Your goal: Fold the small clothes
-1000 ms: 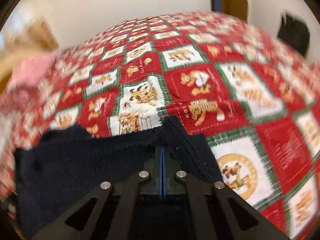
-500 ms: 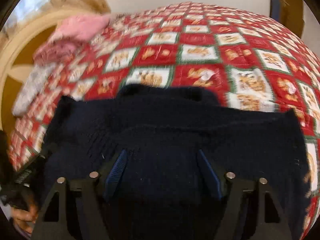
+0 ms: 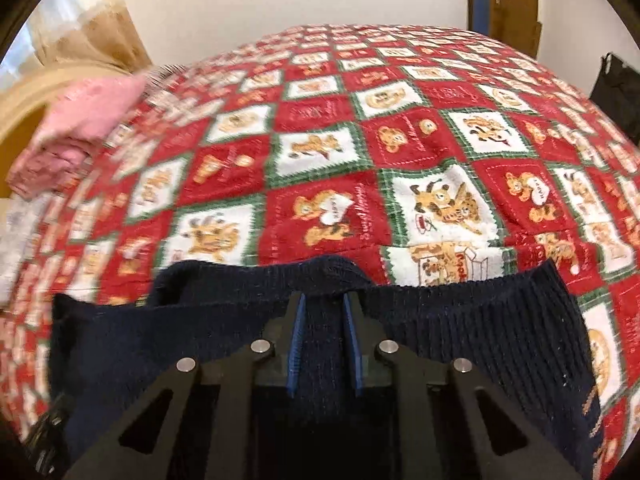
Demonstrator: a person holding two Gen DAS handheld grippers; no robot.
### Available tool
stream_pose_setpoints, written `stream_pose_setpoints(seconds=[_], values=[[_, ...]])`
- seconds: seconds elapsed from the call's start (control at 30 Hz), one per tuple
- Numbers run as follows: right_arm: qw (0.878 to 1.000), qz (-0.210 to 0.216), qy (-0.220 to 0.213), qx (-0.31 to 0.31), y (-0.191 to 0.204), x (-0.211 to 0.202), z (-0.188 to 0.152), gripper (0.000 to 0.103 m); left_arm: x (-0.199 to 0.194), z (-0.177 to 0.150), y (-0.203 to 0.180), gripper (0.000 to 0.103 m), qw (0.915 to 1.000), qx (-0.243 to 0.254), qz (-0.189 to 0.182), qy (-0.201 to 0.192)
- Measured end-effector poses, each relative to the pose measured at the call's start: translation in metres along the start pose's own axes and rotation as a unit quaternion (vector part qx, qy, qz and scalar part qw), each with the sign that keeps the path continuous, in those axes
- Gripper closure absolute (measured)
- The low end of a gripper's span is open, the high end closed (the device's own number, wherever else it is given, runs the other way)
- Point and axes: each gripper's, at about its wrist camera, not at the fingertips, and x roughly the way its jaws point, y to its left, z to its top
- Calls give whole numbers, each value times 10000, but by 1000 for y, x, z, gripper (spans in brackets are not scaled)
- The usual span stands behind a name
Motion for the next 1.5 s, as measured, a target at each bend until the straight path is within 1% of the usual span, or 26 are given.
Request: stream_pose_setpoints(seconds=[0.03, 0.07, 0.1, 0.13, 0.17, 0.23, 0.33, 0.4, 0.47, 0.57, 0.6, 0.7, 0.8, 0.83, 0.87, 0.9, 0.93, 1.03, 1.07, 1.13, 1.2, 1.23, 1.3, 1.37, 1.43, 1.5], values=[[9998, 134, 78, -114, 0, -4, -2, 75, 0, 0, 1, 97, 10000, -44, -46, 5], [9994, 196, 145, -262, 2, -8, -5, 60, 0, 0, 2, 97, 9999, -73, -74, 7], [9988, 222, 197, -399, 4, -10, -8, 52, 0, 0, 1, 97, 10000, -67, -71, 2], [9979, 272, 233, -541, 7, -12, -12, 38, 0, 0, 1, 97, 10000, -57, -55, 1], [9966, 314, 281, -704, 12, -12, -16, 33, 0, 0, 1, 97, 10000, -40, -29, -1], [9939, 221, 406, -1005, 23, -5, -23, 33, 0, 0, 0, 97, 10000, -9, 9, -8], [9857, -378, 348, -1603, 46, 7, -32, 33, 1, 0, -1, 97, 10000, 31, 57, -9], [9822, -419, 349, -1795, 56, 8, -31, 51, 1, 0, -2, 97, 10000, 55, 78, -13], [9864, -575, 246, -1523, 53, 9, -22, 79, 1, 0, -2, 97, 10000, 38, 60, -20], [9947, -657, 294, -740, 29, 23, -3, 89, 0, -1, 3, 97, 9999, -120, -50, -35], [9954, -599, 316, -675, 26, 25, 1, 89, 0, -2, 4, 97, 9998, -177, -83, -51], [9916, -677, 267, -1073, 36, 21, 0, 88, -1, -2, 4, 97, 9998, -178, -76, -66], [9982, -183, 84, -567, 25, -2, -5, 83, 0, -2, -4, 97, 9999, 4, 125, -64], [9996, -42, 60, -274, 19, -12, -7, 71, 0, -2, -6, 97, 9998, 58, 186, -64], [9999, 138, 39, -20, 14, -24, -11, 51, 0, -2, -9, 97, 9995, 124, 269, -59], [9996, 275, -10, 115, 11, -33, -15, 43, 1, -1, -13, 97, 9991, 208, 376, -47], [9988, 415, -115, 216, 9, -48, -23, 39, 1, -1, -15, 97, 9985, 284, 470, -30], [9975, 620, -339, 86, 14, -92, -47, 39, -5, -4, -32, 96, 9937, 739, 840, 0], [9971, 641, -400, -7, 16, -104, -55, 39, -10, -7, -39, 92, 9912, 894, 973, -5], [9961, 747, -416, -233, 24, -127, -77, 39, -22, -12, -49, 75, 9892, 1031, 1045, -3], [9960, 774, -290, -334, 29, -142, -97, 39, -37, -19, -56, 38, 9885, 1045, 1093, 14], [9960, 778, -229, -365, 32, -149, -109, 39, -46, -23, -59, 34, 9879, 1037, 1150, -24], [9960, 748, -183, -463, 36, -156, -128, 39, -59, -27, -63, 32, 9861, 1104, 1234, -133], [9966, 568, -182, -573, 39, -163, -149, 39, -69, -32, -66, 29, 9824, 1189, 1434, -173], [9970, 549, -169, -515, 40, -167, -165, 39, -77, -37, -65, 24, 9779, 1248, 1669, -171], [9972, 622, -183, -371, 39, -173, -180, 39, -82, -40, -63, 16, 9745, 1288, 1826, -203]])
